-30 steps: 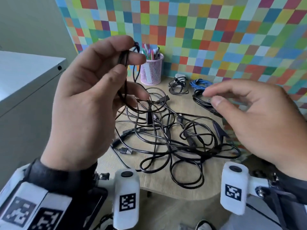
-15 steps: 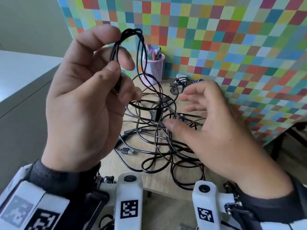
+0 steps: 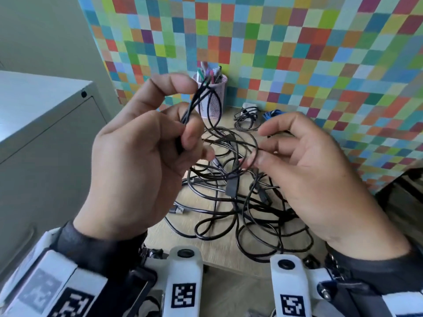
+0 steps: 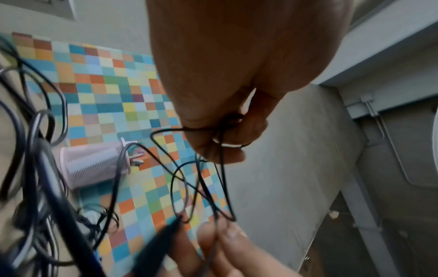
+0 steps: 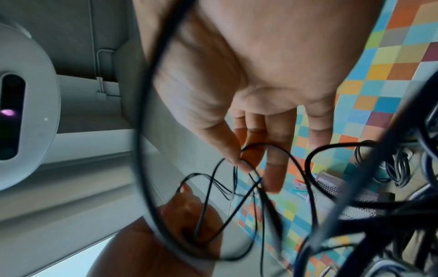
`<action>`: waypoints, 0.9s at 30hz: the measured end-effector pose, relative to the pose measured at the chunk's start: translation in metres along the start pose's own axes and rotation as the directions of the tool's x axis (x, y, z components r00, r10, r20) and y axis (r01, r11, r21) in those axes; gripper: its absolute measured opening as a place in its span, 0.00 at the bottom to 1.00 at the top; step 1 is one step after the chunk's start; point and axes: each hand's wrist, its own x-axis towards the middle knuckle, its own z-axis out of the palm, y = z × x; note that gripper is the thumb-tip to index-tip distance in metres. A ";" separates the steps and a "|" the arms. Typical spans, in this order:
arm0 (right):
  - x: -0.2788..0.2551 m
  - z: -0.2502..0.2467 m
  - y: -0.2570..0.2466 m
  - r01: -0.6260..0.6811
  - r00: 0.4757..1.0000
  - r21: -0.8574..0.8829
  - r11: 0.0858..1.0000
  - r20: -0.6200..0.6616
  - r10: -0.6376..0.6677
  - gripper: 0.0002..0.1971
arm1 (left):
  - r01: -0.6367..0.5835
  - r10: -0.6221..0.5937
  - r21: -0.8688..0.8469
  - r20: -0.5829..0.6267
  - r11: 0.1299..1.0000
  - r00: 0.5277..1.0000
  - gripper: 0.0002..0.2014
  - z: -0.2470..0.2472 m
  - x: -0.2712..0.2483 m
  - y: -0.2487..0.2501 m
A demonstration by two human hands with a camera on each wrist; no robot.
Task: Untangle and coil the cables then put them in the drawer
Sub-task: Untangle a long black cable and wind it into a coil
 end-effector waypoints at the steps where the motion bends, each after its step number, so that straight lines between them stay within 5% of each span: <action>1: 0.000 -0.002 -0.001 0.013 1.000 0.016 1.000 -0.023 -0.013 0.13 | -0.026 0.026 0.001 -0.043 1.000 0.999 0.21 0.000 0.001 -0.001; 4: 0.001 -0.009 -0.003 0.064 0.995 -0.003 0.998 -0.078 -0.064 0.09 | -0.015 0.043 0.149 -0.186 0.989 0.982 0.15 0.003 0.005 -0.003; 8: 0.005 -0.018 -0.001 0.118 0.981 -0.010 0.993 -0.154 -0.118 0.09 | -0.012 0.130 0.462 -0.226 0.887 0.965 0.07 0.003 0.008 -0.008; 11: 0.007 -0.023 0.001 0.180 0.961 0.023 0.983 -0.219 -0.171 0.10 | 0.006 0.138 0.547 -0.222 0.837 0.965 0.01 0.001 0.007 -0.009; 16: 0.008 -0.026 0.002 0.207 0.958 0.042 0.978 -0.213 -0.193 0.14 | 0.039 0.139 0.710 -0.191 0.703 0.972 0.26 0.000 0.005 -0.009; 18: 0.008 -0.024 0.004 0.210 0.962 0.022 0.977 -0.185 -0.203 0.16 | 0.060 0.100 0.729 -0.174 0.682 0.980 0.29 0.000 0.005 -0.009; 23: 0.008 -0.023 0.005 0.208 0.971 -0.012 0.978 -0.118 -0.208 0.19 | 0.104 0.074 0.817 -0.176 0.567 0.982 0.11 0.000 0.004 -0.012; 27: 0.008 -0.022 0.005 0.191 0.975 -0.014 0.981 -0.110 -0.192 0.20 | 0.098 0.080 0.895 -0.146 0.434 0.986 0.06 -0.003 0.003 -0.013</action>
